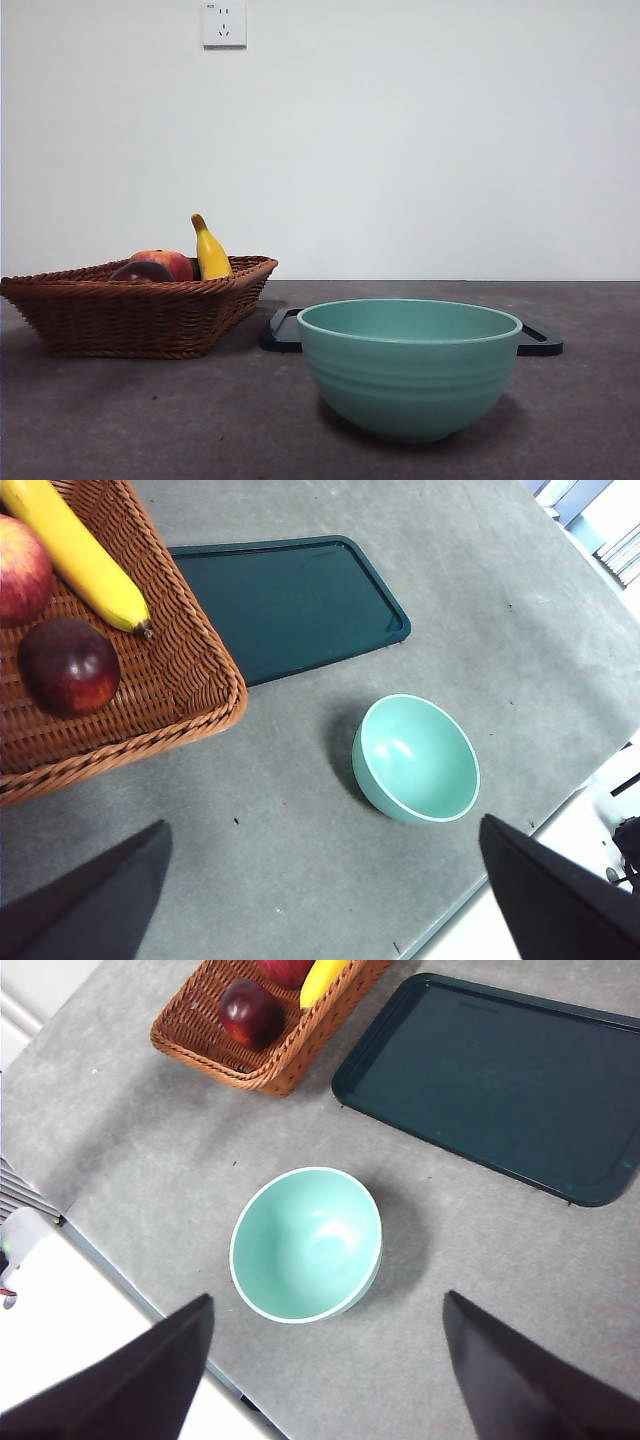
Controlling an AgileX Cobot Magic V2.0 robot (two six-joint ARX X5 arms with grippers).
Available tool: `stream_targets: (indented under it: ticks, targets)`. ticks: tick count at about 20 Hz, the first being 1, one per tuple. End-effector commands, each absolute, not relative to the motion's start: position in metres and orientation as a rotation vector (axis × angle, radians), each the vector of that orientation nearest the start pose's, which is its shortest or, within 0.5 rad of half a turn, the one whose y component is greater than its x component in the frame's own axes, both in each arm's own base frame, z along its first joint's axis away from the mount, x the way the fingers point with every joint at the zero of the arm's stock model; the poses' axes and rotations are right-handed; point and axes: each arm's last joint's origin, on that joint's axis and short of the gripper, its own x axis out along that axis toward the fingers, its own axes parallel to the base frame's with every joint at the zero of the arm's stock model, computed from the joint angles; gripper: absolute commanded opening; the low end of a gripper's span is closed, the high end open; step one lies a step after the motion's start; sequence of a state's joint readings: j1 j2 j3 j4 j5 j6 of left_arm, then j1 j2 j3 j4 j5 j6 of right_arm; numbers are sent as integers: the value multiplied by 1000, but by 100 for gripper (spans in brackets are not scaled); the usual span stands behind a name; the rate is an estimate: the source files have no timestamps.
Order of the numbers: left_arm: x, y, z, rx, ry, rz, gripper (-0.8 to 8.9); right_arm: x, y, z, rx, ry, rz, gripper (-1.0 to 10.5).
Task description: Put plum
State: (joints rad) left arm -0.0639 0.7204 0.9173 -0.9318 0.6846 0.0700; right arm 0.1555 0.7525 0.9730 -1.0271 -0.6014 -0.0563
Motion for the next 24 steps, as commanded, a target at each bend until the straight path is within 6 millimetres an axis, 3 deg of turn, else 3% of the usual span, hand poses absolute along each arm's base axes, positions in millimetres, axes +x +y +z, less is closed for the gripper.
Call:
stream_targets:
  ticks: [1, 4, 8, 19, 24]
  targets:
    - [117, -26, 330, -135, 657, -730, 504, 113, 35, 335, 119, 758, 744, 377]
    - [124, -25, 330, -141, 656, -674, 503, 113, 35, 335, 120, 758, 744, 377]
    - [148, -27, 330, -156, 631, -632, 497, 114, 35, 336, 122, 756, 742, 377]
    - [246, -61, 335, -40, 770, -478, 490, 114, 35, 336, 127, 755, 740, 377]
    - [288, -82, 313, 45, 869, -442, 490, 114, 35, 336, 127, 754, 740, 377]
